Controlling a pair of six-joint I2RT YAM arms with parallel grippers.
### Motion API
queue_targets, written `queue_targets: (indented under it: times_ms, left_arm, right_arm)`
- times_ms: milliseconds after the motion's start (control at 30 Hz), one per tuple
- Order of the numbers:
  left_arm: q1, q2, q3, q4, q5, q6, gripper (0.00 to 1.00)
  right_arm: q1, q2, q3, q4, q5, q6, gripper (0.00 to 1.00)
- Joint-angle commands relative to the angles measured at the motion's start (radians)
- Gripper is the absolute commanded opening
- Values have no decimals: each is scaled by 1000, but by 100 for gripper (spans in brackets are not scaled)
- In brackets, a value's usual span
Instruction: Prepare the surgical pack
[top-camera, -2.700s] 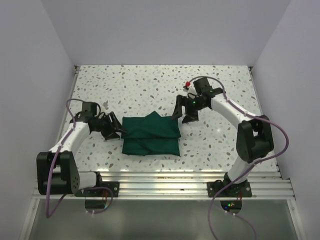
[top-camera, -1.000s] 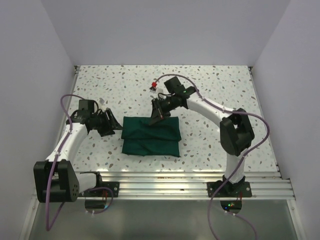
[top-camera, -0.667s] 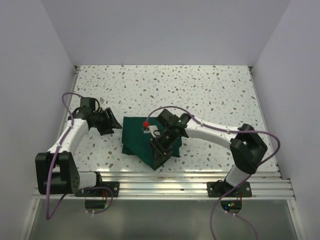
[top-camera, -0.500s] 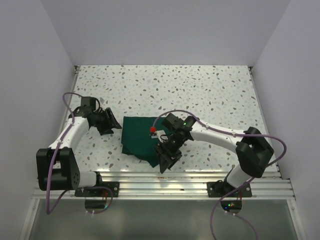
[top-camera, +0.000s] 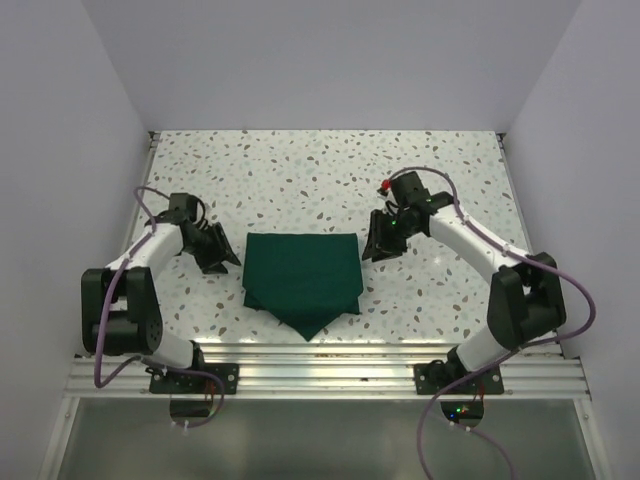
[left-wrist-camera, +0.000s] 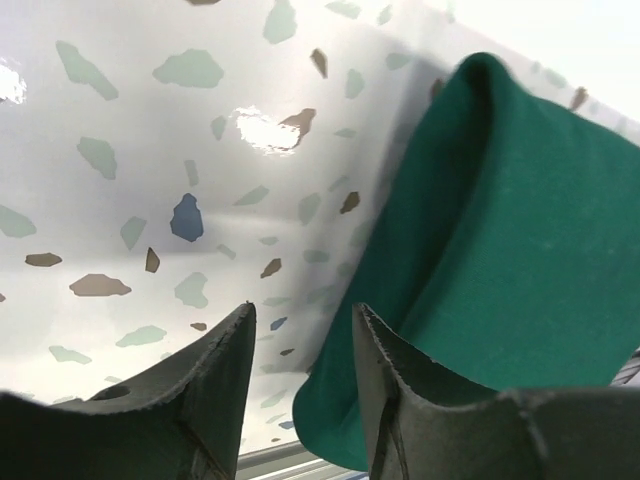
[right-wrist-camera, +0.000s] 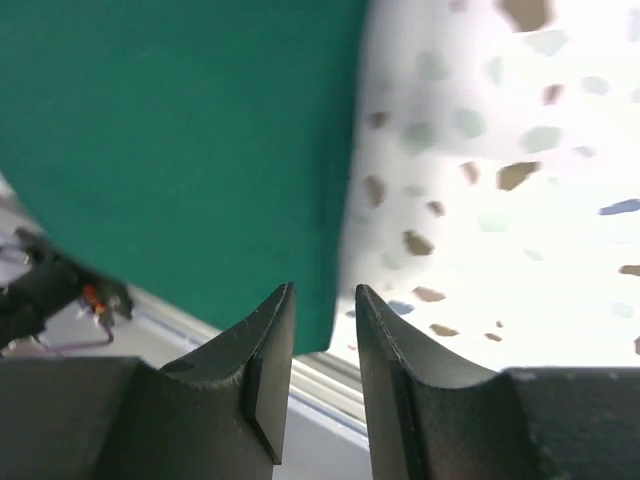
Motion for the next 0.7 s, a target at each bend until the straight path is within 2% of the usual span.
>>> queue_targets:
  times_ms: [0,233,400,500,567,633,667]
  left_arm:
    - [6,40,-2,-20,-17,5,46]
    - [-16,75,-82,11,16,-17,40]
    - [-39,100,-148,66,96,-66,38]
    - [-121,123,-151,106,124,-101,37]
    - [-199,148,-148,199,192,-203,34]
    - [-212,156,-133,212,204,-219,34]
    - [-236,173,-125,221,205,-244,34]
  right_arm:
    - [-29,80,15,6,86,47,34]
    - [-29,279,35,61,53,59,33]
    - [-27,381,83,91,-40,58,34]
    - [-26,443,164,91,-72,75,34]
    - [-6,536,336,101,-145,158,35]
    - [0,577,366,118,-151,180,35]
    - [4,601,436,120,-151,216,35]
